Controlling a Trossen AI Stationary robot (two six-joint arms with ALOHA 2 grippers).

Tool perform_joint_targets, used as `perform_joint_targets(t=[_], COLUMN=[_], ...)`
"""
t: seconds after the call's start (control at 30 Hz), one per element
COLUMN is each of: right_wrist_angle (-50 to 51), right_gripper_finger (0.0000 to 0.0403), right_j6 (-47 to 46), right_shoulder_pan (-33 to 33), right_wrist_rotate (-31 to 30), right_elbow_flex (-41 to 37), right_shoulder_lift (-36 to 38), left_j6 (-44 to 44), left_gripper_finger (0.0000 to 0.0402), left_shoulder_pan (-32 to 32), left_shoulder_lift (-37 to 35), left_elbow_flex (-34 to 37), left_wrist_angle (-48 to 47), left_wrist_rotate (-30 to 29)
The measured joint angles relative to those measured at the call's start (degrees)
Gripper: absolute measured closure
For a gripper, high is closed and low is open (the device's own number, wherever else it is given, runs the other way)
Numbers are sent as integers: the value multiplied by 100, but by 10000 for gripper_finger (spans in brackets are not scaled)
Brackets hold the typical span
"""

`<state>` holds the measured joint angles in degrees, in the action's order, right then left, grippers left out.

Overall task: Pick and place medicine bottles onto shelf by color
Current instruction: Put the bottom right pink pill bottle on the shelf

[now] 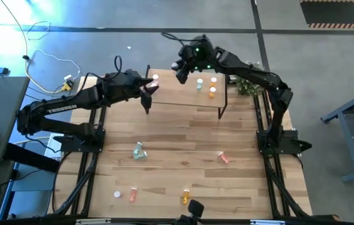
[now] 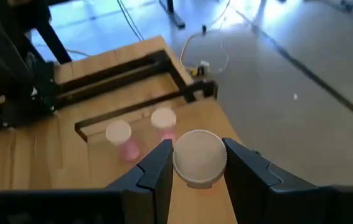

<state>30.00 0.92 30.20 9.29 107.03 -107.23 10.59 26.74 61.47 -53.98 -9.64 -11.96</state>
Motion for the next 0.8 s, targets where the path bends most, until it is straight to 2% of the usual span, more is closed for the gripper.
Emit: perform_joint_targets(t=[0.17,0.37,0.47,0.57,0.8], right_wrist_angle=[369,802,957,905,334], right_gripper_finger=[290,290,290,290,290], right_j6=[-121,-742,-1203,-1551,-2453], right_shoulder_pan=[-218,-502,-574,-642,-795], right_wrist_rotate=[-471,-872,-1257,-1764,-2477], right_elbow_flex=[6,6,4,-163,-568], right_shoulder_lift=[-164,-163,-163,-160,-163], left_j6=[-115,-278,-287,-288,-525], left_gripper_finger=[190,190,190,190,190], left_shoulder_pan=[26,26,26,26,26], left_shoulder_lift=[-156,-238,-234,-234,-234], left_elbow_flex=[0,0,0,0,0], left_wrist_angle=[-287,-320,-327,-325,-322], left_wrist_rotate=[0,-5,-3,0,2])
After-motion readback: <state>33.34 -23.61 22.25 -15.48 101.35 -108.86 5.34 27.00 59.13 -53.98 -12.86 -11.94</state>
